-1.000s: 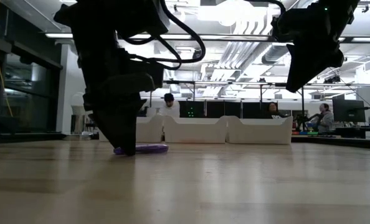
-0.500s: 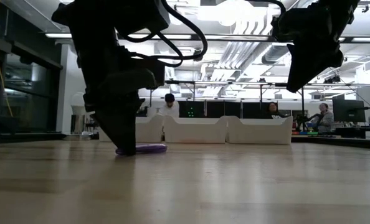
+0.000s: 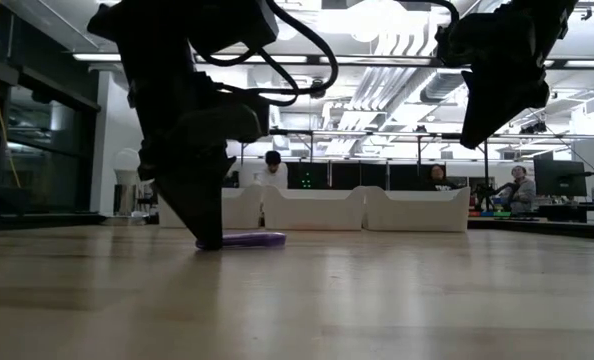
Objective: Pick & Place Markers
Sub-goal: Put the violet pen into the middle white bin
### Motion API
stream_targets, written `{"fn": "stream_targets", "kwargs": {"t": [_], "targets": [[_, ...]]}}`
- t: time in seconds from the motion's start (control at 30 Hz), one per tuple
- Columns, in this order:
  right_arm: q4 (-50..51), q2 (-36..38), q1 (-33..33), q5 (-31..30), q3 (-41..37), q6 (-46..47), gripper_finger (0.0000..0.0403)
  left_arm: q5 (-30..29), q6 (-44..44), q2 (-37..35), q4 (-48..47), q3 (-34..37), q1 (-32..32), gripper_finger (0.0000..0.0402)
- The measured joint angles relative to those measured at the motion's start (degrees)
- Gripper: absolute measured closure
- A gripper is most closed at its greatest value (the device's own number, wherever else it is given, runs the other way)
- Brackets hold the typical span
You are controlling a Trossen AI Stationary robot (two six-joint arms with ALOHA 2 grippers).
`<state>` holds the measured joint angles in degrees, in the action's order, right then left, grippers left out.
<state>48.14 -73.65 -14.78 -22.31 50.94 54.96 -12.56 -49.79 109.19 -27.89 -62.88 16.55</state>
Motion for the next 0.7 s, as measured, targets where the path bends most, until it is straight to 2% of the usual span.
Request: {"fn": "stream_targets", "kwargs": {"t": [0.23,0.4,0.7], "targets": [[0.01,0.00,0.00,-0.03,0.00,-1.28,0.0348,-3.14,5.39,0.64,-6.40,-7.00,-0.61,0.0382],[-0.04,0.00,0.01,-0.05,0.00,-1.67,0.0348,-6.73,10.29,0.63,-6.19,-11.54,-4.35,0.0382],[0.00,0.00,0.01,-0.03,0.00,-2.12,0.0348,-3.16,21.87,0.56,-8.62,-18.87,-13.22,0.0382]]}}
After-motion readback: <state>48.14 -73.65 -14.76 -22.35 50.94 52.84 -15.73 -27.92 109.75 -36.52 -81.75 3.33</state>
